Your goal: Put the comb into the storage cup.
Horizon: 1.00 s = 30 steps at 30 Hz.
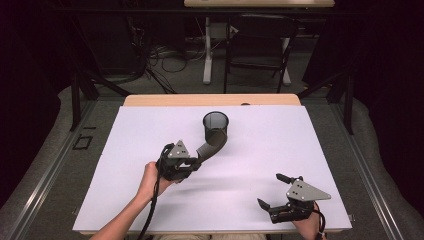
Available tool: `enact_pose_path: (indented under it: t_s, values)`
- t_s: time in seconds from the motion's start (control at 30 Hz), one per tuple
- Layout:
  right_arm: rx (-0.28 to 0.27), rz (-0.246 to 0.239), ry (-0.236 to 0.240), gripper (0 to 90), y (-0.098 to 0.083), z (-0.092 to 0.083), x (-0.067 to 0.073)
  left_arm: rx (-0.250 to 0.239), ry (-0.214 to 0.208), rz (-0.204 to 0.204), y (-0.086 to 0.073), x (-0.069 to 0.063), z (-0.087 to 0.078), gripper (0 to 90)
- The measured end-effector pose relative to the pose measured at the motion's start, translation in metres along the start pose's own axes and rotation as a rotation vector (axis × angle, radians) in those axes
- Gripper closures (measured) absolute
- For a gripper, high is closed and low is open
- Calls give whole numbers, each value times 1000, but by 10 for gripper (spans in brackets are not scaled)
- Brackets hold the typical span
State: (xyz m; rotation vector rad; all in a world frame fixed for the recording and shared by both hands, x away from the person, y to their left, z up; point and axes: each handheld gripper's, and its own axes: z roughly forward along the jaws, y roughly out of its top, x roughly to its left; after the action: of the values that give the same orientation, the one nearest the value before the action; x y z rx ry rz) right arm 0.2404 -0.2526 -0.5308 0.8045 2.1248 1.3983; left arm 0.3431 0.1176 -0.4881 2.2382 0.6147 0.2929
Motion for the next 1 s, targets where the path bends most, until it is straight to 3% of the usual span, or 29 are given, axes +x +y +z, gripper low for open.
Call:
enact_pose_path:
  t_s: [0.2, 0.67, 1.0]
  values:
    - [-20, -4, -3, 7, 1, -2, 0, -49, 12, -1, -2, -1, -7, 727]
    - [-4, 0, -1, 7, 0, 0, -1, -128, 56, -11, -11, 5, -15, 727]
    - [-6, 0, 1, 7, 0, 0, -1, -157, 81, -32, -14, 10, -17, 727]
